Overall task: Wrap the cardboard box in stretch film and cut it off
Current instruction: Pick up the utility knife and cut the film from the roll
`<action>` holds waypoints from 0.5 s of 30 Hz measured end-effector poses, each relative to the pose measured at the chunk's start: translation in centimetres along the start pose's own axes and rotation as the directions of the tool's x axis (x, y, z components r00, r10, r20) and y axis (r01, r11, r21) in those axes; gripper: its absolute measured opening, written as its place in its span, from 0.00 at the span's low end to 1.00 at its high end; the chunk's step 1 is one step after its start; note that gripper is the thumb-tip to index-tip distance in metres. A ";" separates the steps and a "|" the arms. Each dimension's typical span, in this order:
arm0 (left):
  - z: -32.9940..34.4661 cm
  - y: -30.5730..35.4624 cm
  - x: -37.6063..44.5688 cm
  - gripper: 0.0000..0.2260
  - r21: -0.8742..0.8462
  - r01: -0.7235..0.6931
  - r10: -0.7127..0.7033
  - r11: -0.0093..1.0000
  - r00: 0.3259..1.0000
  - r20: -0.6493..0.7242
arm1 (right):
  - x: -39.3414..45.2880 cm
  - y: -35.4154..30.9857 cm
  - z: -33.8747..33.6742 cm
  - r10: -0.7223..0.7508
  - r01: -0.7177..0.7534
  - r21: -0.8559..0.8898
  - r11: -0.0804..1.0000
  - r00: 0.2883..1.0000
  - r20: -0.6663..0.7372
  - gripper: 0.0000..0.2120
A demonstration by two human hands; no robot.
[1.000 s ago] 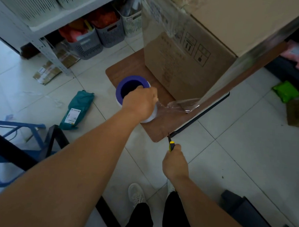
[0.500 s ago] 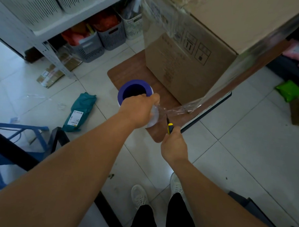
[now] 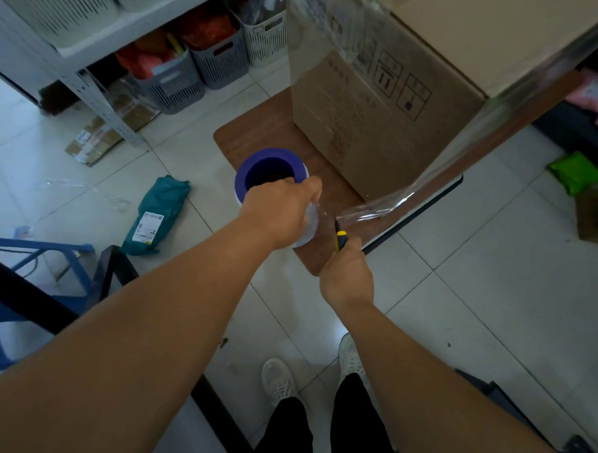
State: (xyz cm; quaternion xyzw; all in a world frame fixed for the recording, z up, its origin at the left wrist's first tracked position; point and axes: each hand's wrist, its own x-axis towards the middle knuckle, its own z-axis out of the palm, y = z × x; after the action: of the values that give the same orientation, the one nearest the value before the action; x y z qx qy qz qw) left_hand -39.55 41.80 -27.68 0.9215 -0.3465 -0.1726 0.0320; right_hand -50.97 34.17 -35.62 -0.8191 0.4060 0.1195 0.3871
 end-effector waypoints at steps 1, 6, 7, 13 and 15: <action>-0.2 0.0 0.0 0.13 0.004 -0.004 0.004 1.000 1.000 0.000 | 0.1 0.3 0.3 0.017 -0.017 -0.014 1.000 1.000 0.023 0.13; -1.6 -0.7 0.0 0.12 -0.026 -0.001 0.001 1.000 1.000 -0.017 | -0.3 2.7 1.4 0.120 -0.118 -0.030 0.993 0.984 0.129 0.17; -1.9 -0.8 0.0 0.12 -0.032 -0.002 0.001 0.999 1.000 -0.028 | -0.8 3.2 1.8 0.138 -0.131 -0.054 0.990 0.979 0.153 0.16; -2.6 -0.6 -0.2 0.12 -0.017 -0.051 0.051 0.999 0.998 -0.036 | -3.4 3.2 2.4 0.107 -0.107 0.088 0.990 0.994 0.001 0.10; -2.3 -0.6 -0.5 0.12 -0.008 -0.045 0.045 0.999 0.998 -0.044 | -2.0 1.6 1.7 0.065 -0.053 0.162 0.985 0.996 -0.066 0.10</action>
State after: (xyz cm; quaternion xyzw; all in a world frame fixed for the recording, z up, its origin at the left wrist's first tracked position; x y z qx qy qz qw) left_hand -38.75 42.42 -25.52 0.9169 -0.3655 -0.1530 0.0476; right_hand -53.25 35.96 -36.67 -0.7768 0.4520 0.0687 0.4331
